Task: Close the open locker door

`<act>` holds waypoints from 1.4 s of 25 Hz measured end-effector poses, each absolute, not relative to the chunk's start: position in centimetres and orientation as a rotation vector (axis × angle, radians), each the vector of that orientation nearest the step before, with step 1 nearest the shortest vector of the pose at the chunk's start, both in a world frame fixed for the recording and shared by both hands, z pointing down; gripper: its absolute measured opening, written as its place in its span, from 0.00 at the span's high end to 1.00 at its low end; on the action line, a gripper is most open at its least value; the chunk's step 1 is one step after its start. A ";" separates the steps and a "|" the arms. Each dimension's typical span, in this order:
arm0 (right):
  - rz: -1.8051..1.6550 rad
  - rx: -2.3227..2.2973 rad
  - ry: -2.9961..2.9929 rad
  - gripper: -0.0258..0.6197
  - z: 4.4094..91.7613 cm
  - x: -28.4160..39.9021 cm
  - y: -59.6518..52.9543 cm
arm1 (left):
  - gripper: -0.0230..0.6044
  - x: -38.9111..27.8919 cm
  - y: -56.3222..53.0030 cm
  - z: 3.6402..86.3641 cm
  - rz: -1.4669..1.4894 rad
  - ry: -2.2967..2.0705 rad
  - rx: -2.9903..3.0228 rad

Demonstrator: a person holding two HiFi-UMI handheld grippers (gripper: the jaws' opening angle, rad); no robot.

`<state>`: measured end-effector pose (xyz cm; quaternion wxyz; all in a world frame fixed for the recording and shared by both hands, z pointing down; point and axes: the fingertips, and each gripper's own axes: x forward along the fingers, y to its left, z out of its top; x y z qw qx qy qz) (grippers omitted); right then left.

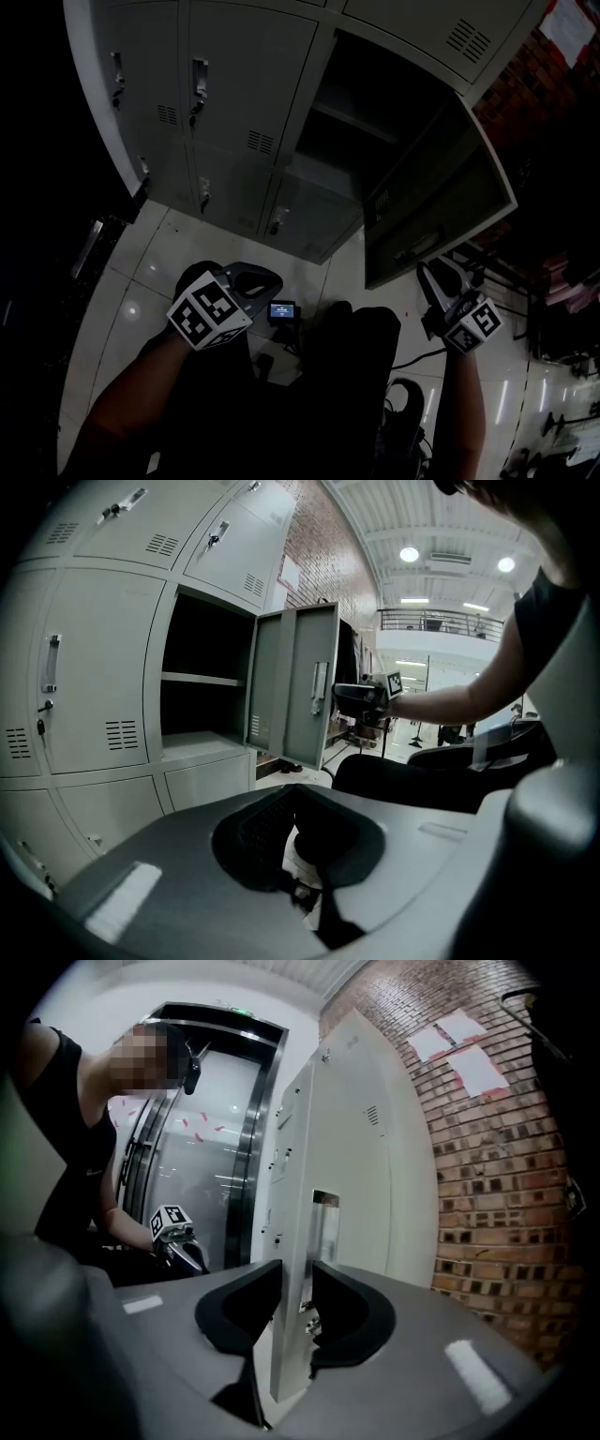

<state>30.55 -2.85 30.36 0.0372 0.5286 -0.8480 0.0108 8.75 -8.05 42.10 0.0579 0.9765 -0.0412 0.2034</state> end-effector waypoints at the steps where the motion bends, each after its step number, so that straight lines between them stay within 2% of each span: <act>1: 0.030 1.598 -2.619 0.78 30.4 29.7 -3.3 | 0.94 8.8 -8.0 42.1 0.616 -0.125 2.959; 11: -0.047 1.538 -2.605 0.80 30.9 21.6 -10.7 | 0.94 8.7 -8.0 42.0 0.608 -0.125 2.957; 16: -0.066 1.606 -2.517 0.86 31.3 19.7 -16.0 | 0.94 8.8 -7.9 41.8 0.594 -0.125 2.956; 28: -0.055 1.698 -2.448 0.87 31.6 19.3 -27.5 | 0.94 8.6 -8.0 41.5 0.577 -0.123 2.949; 35: 0.046 1.830 -2.391 0.87 32.7 21.5 -32.2 | 0.94 8.1 -8.3 41.4 0.568 -0.134 2.948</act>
